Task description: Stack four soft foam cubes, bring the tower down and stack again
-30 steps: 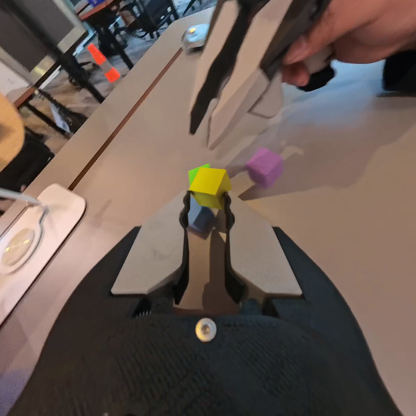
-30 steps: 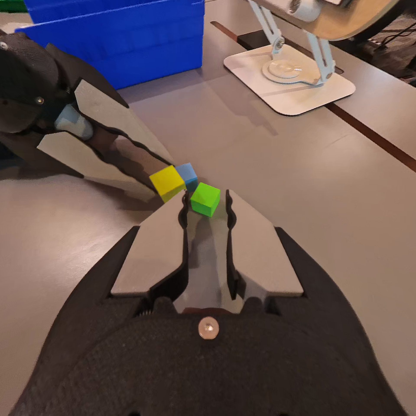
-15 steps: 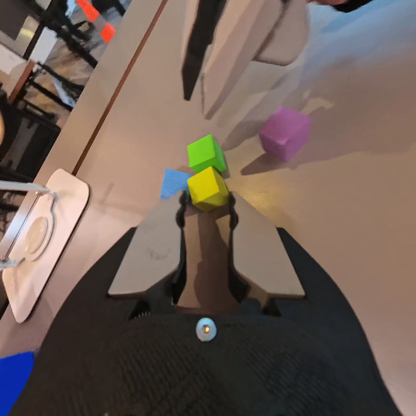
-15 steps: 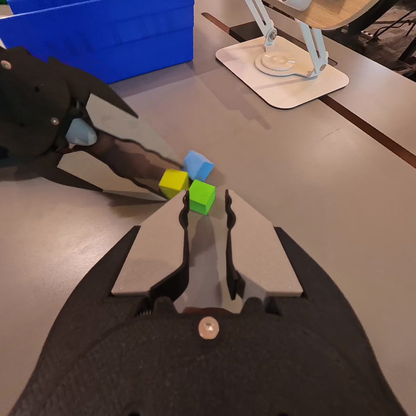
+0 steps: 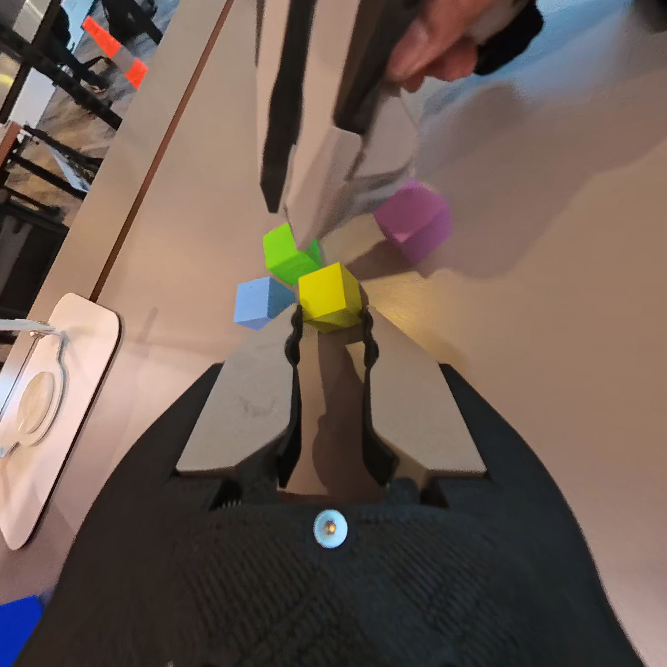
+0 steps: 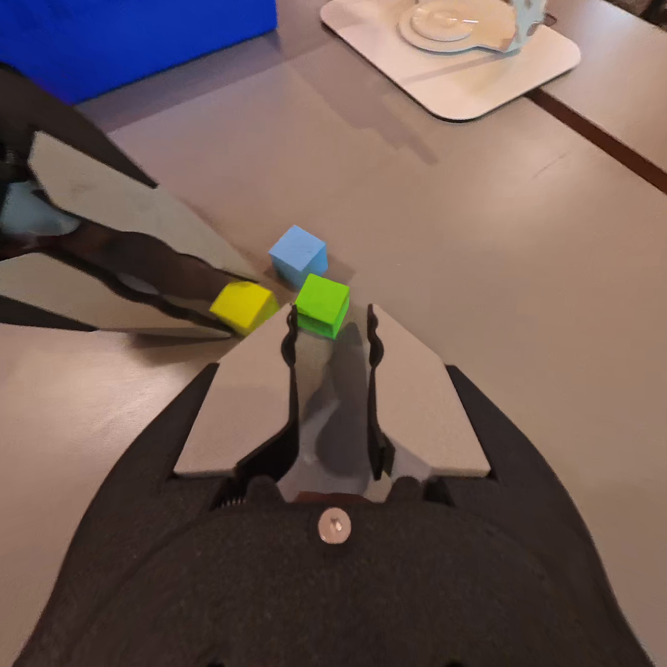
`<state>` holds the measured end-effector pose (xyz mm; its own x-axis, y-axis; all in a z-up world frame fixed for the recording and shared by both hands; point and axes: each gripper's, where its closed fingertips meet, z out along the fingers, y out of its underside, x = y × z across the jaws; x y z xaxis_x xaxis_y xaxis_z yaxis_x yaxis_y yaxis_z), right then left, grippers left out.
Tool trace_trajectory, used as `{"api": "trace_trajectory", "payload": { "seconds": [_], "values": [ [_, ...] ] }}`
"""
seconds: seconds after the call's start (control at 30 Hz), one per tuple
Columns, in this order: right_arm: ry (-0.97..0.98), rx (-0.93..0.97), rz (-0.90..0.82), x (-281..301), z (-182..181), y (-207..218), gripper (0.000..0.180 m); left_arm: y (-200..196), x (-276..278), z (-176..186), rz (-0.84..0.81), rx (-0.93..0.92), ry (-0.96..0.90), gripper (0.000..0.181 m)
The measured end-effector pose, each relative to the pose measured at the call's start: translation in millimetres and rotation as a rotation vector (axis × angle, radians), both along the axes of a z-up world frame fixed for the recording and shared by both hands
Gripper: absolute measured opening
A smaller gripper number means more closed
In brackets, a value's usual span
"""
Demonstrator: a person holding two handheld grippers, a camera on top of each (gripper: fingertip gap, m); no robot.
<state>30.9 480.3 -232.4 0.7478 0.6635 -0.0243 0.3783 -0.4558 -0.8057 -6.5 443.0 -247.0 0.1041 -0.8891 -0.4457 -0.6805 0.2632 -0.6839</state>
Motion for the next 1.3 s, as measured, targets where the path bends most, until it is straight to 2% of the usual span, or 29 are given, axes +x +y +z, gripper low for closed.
{"api": "trace_trajectory", "payload": {
  "seconds": [0.03,0.1,0.3,0.6,1.1,1.3],
  "values": [
    [-0.032,0.016,-0.033,8,1,3,0.03,-4,-1,0,-0.021,-0.006,0.0,0.031],
    [-0.092,0.042,-0.062,22,0,5,0.029,-9,-4,0,-0.05,-0.013,-0.001,0.031],
    [-0.036,0.029,-0.072,30,3,6,0.029,-10,-7,0,-0.053,0.012,0.0,0.031],
    [-0.108,0.015,-0.139,47,-10,11,0.022,0,-11,0,-0.006,0.001,0.001,0.031],
    [-0.123,-0.024,-0.151,52,-20,11,0.022,64,-54,2,0.277,0.081,0.023,0.031],
    [-0.112,-0.046,-0.155,52,-23,12,0.022,47,-41,19,0.255,-0.012,-0.067,0.043]
  ]
}}
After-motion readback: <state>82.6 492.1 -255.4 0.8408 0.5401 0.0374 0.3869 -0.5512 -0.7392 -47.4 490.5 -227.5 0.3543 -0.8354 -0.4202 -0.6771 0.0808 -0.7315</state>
